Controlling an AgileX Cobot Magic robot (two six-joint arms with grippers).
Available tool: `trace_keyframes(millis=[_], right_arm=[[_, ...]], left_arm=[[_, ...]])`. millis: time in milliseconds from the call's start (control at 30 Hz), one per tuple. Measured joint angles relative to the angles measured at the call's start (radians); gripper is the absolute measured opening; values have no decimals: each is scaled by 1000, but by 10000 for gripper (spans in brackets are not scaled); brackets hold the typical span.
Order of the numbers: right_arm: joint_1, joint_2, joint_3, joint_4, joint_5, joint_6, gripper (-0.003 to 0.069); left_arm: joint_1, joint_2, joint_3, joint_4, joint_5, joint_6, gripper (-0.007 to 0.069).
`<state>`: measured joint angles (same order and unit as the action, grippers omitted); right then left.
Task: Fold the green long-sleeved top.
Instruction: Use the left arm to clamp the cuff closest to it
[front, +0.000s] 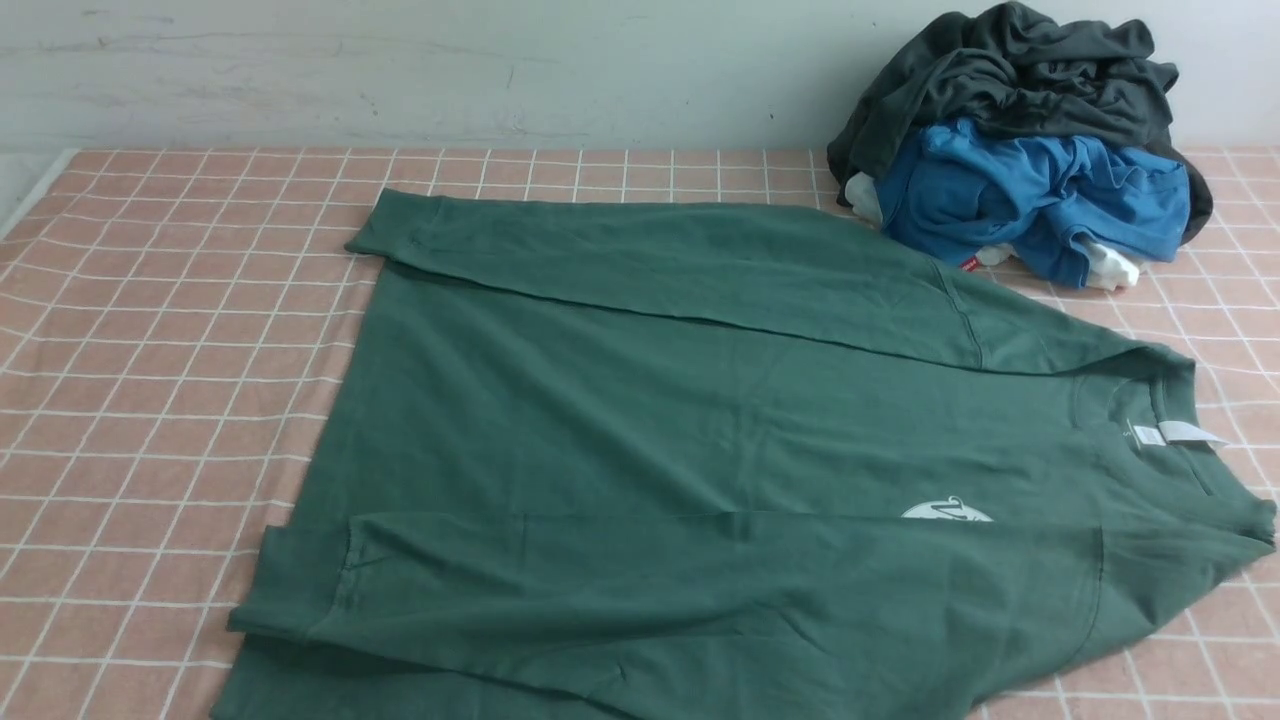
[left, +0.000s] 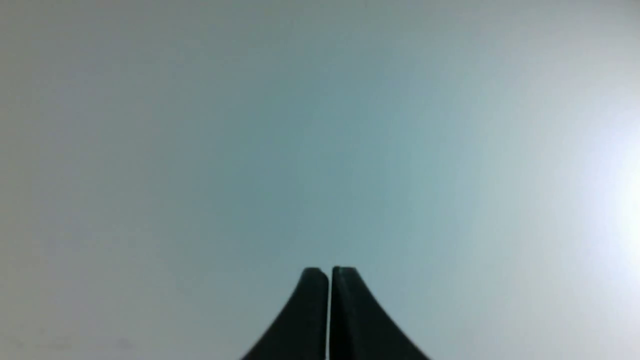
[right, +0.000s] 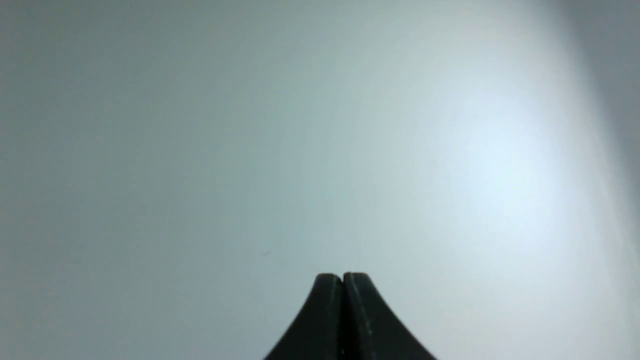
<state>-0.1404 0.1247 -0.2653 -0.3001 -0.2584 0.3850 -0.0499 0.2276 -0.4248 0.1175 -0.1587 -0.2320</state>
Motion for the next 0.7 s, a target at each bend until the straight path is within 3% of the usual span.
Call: trace_keyframes(millis=[33,133,267,367,533,700], right_arm=[[5,76,-78,-90,92,30,-10],[11,251,-237,-231,307,84,-10],[27,459,-331,-263,485,126,-10],[134,666,-397,-110,705,92,-10],[330,906,-433,140,962,-211,-10],[447,1115,-434,359,999,-492,-10]], left_arm=[[0,76,-92,41,152,-5,-2],[0,250,-204,77,407,-6,-2],[0,432,-242,82,547,-5,-2],[0,604,-245,72,562,-6,-2],[0,856,-279,-74,658,41,-2],[0,1130,-352,-263,742,211,48]])
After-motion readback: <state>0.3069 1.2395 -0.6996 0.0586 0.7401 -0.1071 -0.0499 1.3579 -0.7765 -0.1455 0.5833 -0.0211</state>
